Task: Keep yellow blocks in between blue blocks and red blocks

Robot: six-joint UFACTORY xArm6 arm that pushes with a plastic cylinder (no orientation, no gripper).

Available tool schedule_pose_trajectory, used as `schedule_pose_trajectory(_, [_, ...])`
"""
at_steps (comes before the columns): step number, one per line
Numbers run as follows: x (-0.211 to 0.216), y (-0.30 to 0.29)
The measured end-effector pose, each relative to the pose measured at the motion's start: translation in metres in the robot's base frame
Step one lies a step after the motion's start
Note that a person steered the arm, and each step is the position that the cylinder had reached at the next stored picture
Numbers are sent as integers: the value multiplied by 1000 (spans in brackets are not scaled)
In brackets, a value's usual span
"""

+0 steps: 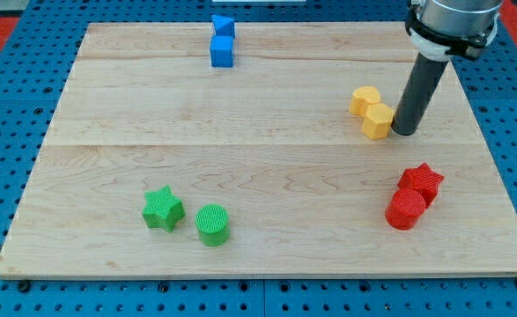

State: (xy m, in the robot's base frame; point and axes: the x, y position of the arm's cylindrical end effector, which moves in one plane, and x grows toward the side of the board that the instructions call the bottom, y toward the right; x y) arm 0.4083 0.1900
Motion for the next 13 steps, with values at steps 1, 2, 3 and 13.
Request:
schedule_pose_trajectory(1, [-33,1])
schedule_pose_trajectory(2, [-16,-39])
schedule_pose_trajectory(3, [31,-58])
schedule_pose_trajectory(13, [64,-138])
